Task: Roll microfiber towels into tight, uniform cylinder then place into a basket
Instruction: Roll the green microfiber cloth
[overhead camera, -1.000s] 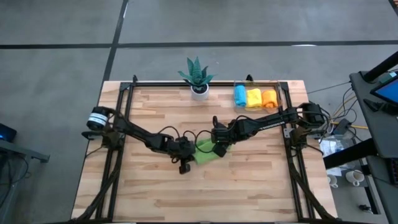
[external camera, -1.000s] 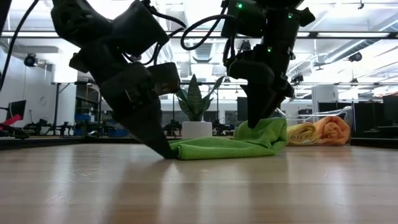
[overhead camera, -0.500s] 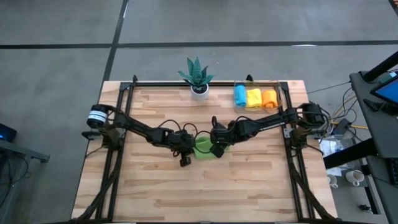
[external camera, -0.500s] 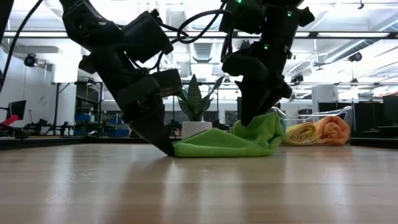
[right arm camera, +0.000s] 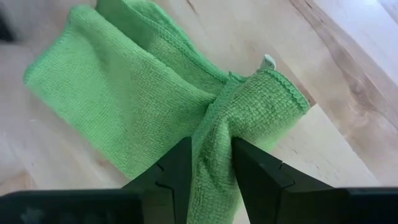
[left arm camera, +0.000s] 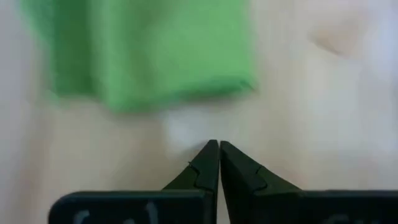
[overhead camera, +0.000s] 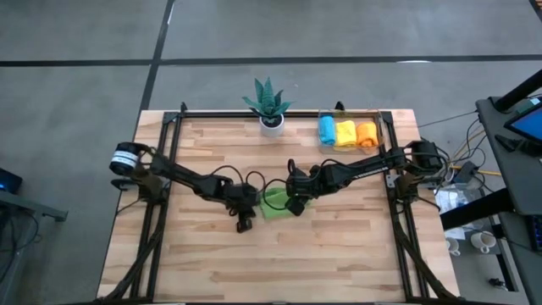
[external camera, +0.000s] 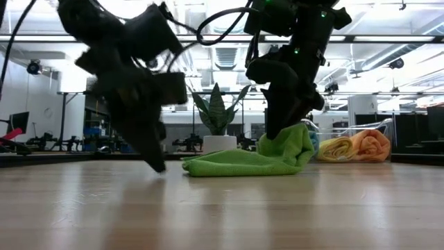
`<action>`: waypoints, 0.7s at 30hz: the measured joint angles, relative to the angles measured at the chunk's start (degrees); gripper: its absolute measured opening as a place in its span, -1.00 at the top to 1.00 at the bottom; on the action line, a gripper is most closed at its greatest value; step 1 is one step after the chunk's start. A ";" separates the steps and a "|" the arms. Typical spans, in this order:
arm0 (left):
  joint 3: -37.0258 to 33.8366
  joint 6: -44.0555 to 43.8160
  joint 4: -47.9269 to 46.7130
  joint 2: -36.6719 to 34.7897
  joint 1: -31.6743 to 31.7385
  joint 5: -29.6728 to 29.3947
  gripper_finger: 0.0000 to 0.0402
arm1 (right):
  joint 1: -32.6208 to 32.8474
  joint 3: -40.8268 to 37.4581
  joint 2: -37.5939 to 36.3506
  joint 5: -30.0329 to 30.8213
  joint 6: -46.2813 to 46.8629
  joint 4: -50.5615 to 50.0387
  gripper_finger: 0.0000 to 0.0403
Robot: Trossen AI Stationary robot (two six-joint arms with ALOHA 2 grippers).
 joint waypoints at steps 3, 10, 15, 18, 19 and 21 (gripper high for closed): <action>-0.10 0.78 -0.17 -3.84 -0.18 2.04 1.00 | 0.00 -0.09 0.00 0.00 -0.02 0.04 0.46; -0.10 6.47 9.81 -5.84 0.90 -5.11 1.00 | 0.00 -0.24 0.02 0.00 -0.07 0.75 0.48; 0.48 9.18 25.55 1.82 3.24 -5.91 1.00 | -0.02 -0.25 0.02 0.00 -0.22 1.05 0.47; 1.70 9.11 32.53 7.51 4.54 -6.01 1.00 | -0.02 -0.29 0.02 0.00 -0.22 1.05 0.48; 2.26 9.05 34.62 9.51 4.92 -6.12 1.00 | -0.02 -0.29 0.02 0.00 -0.22 1.02 0.49; 3.43 8.94 37.15 12.93 5.41 -6.54 1.00 | 0.00 -0.30 0.02 0.00 -0.22 1.07 0.49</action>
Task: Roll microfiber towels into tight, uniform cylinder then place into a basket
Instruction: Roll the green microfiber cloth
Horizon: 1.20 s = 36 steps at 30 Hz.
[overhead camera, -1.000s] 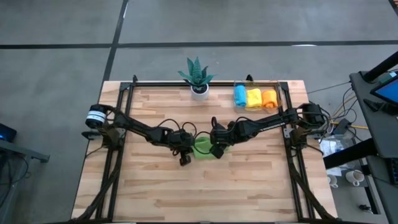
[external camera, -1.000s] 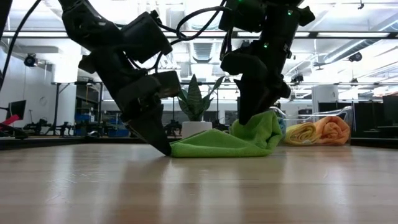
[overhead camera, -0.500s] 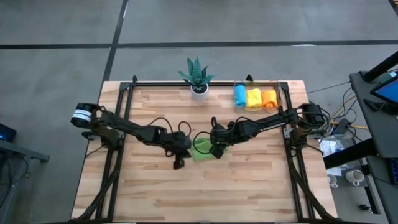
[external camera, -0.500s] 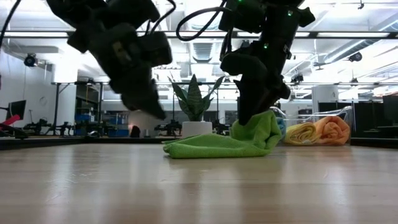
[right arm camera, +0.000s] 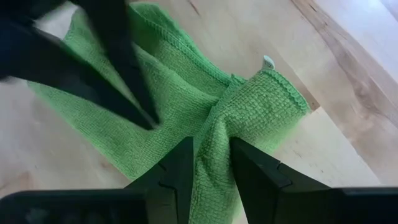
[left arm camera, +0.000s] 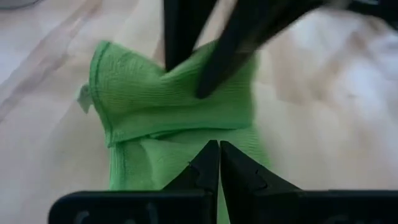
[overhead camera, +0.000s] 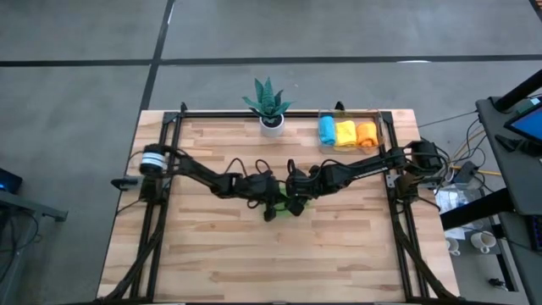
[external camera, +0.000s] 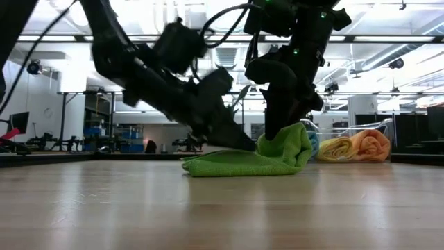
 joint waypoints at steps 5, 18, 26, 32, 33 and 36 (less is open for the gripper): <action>3.00 -0.06 -2.28 4.17 0.18 0.00 1.00 | 0.00 -0.12 0.00 0.00 0.00 -0.15 0.48; 1.33 -1.44 -13.43 -0.68 0.30 -3.08 1.00 | -0.02 -0.12 0.00 -0.02 -0.24 1.42 0.50; 1.36 -1.26 -12.56 0.39 0.48 -5.69 1.00 | -0.02 -0.25 0.00 -1.51 -0.37 5.52 0.50; 1.25 -0.89 -11.75 0.60 0.57 -6.77 1.00 | 0.22 -0.42 2.00 -4.94 -0.97 10.20 0.51; 1.25 -0.91 -11.73 0.61 0.57 -6.82 1.00 | 0.25 -0.42 2.41 -5.12 -1.19 10.87 0.51; 1.25 -0.90 -11.71 0.73 0.57 -6.82 1.00 | 0.22 -0.45 3.28 -5.55 -1.38 13.18 0.52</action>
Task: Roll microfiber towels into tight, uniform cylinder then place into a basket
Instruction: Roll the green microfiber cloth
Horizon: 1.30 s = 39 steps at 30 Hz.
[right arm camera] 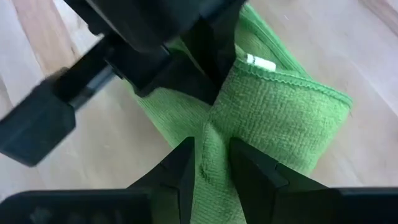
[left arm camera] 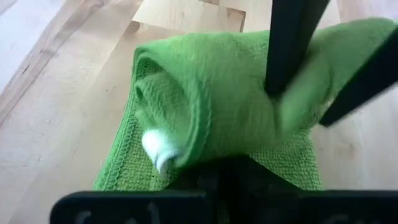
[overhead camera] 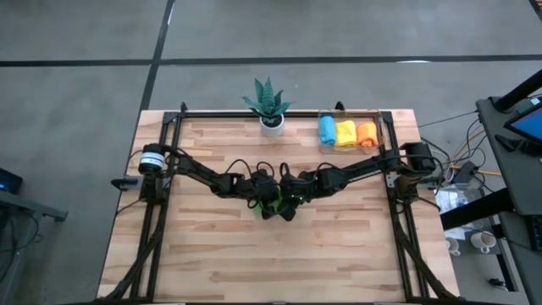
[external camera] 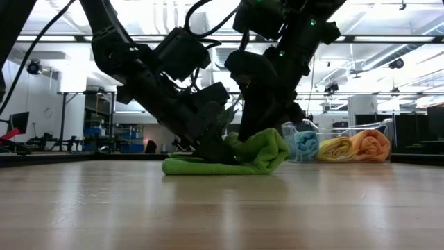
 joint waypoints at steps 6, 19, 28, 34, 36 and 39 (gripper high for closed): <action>0.00 0.01 0.28 0.10 0.00 -0.04 1.00 | 0.00 0.00 0.13 0.05 -0.58 5.61 0.54; -0.09 1.06 0.71 0.18 0.02 -2.15 1.00 | -0.02 0.35 -1.31 6.77 -6.31 3.81 0.55; -0.09 1.04 0.80 0.18 0.02 -2.60 1.00 | 1.38 -5.05 -13.29 20.64 1.48 -16.28 0.55; -0.09 1.03 0.84 0.18 0.02 -2.62 1.00 | 1.56 -19.28 -20.29 18.61 13.12 -13.69 0.46; -0.09 1.02 0.96 0.18 0.02 -2.60 1.00 | 0.89 -23.86 -22.29 16.48 15.19 -7.91 0.41; -0.09 1.02 1.25 0.21 0.02 -2.59 1.00 | -0.56 -29.00 -23.19 10.54 16.07 4.11 0.33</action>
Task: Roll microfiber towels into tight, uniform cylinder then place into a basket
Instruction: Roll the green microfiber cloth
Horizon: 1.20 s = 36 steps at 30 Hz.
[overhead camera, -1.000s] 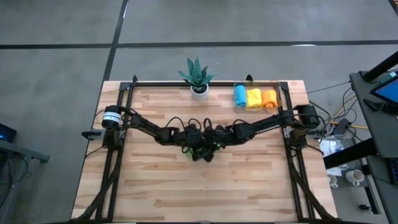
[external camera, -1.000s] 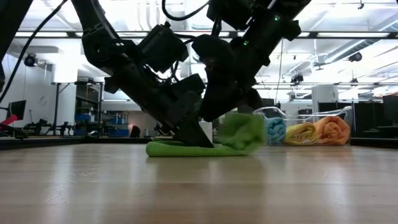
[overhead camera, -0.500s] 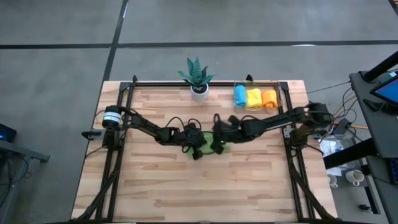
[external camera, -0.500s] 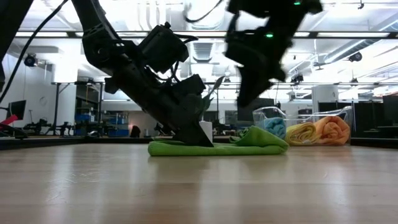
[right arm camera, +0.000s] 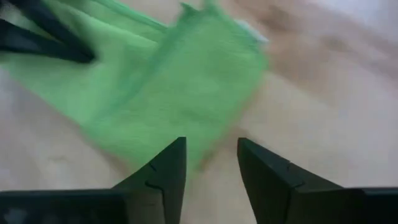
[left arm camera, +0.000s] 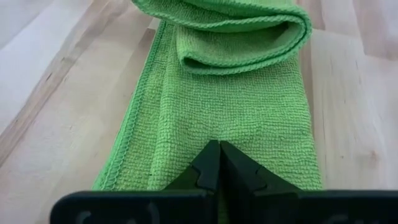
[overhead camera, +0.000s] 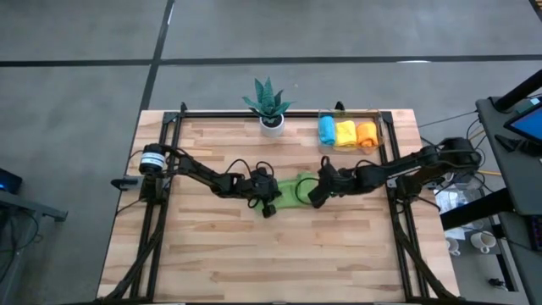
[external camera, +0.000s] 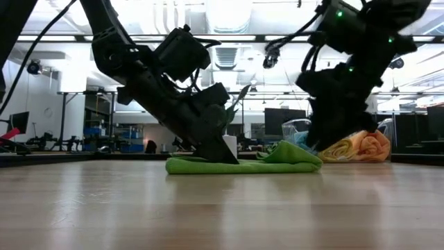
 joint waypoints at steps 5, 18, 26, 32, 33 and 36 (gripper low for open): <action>0.00 0.00 0.16 0.02 0.00 0.01 1.00 | -2.98 -1.80 1.86 -4.75 1.62 6.55 0.19; 0.00 0.17 0.23 0.02 0.00 0.04 1.00 | -4.10 2.40 9.14 -9.32 2.97 6.70 0.09; 0.00 0.18 0.59 0.02 0.00 0.04 1.00 | -4.07 3.64 9.66 -8.12 0.48 6.08 0.48; 0.00 1.01 3.49 0.02 -0.08 -0.51 1.00 | -3.57 8.10 7.84 -7.70 -5.39 -0.91 0.92; 0.00 2.06 4.89 0.02 -0.27 -0.56 1.00 | -3.48 9.26 7.82 -7.62 -6.01 -2.76 0.93; 0.02 6.54 7.01 -1.27 -1.07 -0.70 1.00 | -3.10 12.26 7.91 -6.31 -8.02 -7.37 0.95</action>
